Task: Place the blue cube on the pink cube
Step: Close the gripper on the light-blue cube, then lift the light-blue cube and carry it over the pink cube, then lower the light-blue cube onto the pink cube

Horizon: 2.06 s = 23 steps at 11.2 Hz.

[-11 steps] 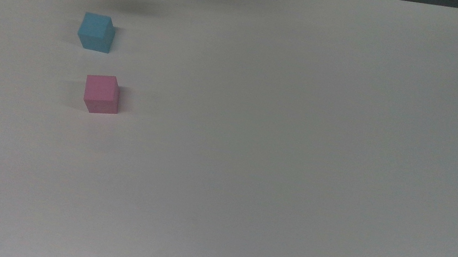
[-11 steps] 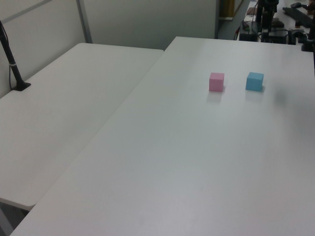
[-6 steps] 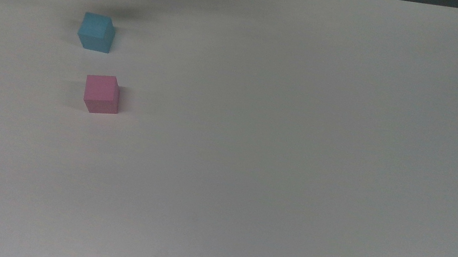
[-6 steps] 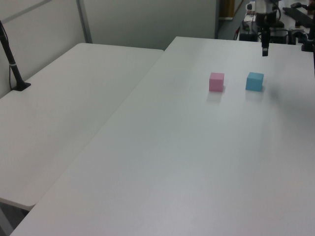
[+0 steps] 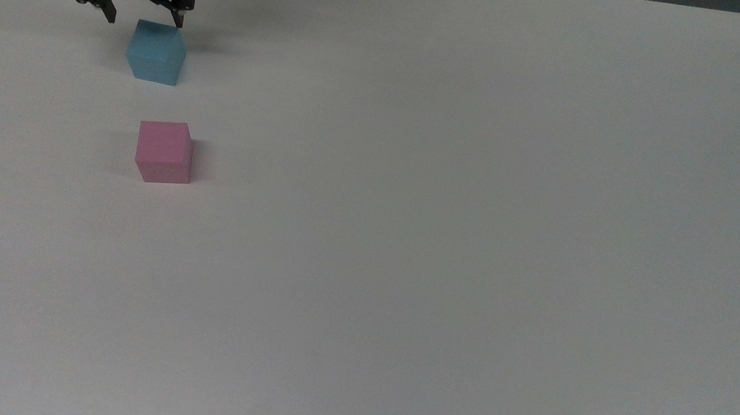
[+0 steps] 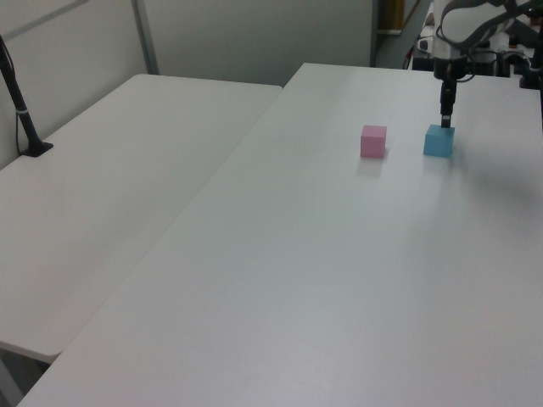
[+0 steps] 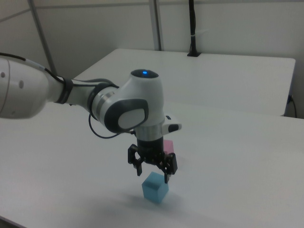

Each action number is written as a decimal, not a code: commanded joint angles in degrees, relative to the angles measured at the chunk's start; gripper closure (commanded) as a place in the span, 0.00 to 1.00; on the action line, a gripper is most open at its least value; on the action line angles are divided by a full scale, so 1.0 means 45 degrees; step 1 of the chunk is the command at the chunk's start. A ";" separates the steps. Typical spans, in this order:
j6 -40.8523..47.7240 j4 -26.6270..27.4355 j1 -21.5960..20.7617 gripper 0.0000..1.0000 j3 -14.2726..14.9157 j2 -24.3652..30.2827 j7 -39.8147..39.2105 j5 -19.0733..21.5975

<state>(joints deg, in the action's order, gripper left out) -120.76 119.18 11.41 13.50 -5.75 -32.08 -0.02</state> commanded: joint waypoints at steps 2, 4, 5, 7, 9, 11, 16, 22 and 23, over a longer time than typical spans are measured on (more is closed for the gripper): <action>-0.1036 0.0331 -0.0542 0.01 0.0067 -0.0731 0.1015 0.0141; -0.1426 0.0370 -0.0717 0.09 -0.0049 -0.1045 0.1484 0.0102; -0.1427 0.0312 -0.0699 0.36 -0.0050 -0.1066 0.1485 0.0102; -0.0865 0.0040 -0.0563 0.53 -0.0030 -0.0833 0.1349 0.0102; 0.1334 -0.1671 -0.0485 0.54 -0.0030 -0.0890 0.1328 0.0083; 0.2534 -0.3276 -0.0426 0.53 -0.0050 -0.1007 0.0882 0.0179; 0.2557 -0.6440 -0.1147 0.51 -0.0050 -0.2955 0.0996 0.0472; 0.2284 -0.7111 -0.1305 0.50 -0.0636 -0.3917 0.0762 0.0551; 0.2264 -0.7111 -0.1324 0.50 -0.0771 -0.4034 0.0975 0.0783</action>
<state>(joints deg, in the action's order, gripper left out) -110.78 88.22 5.64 10.42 -23.14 -27.52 0.96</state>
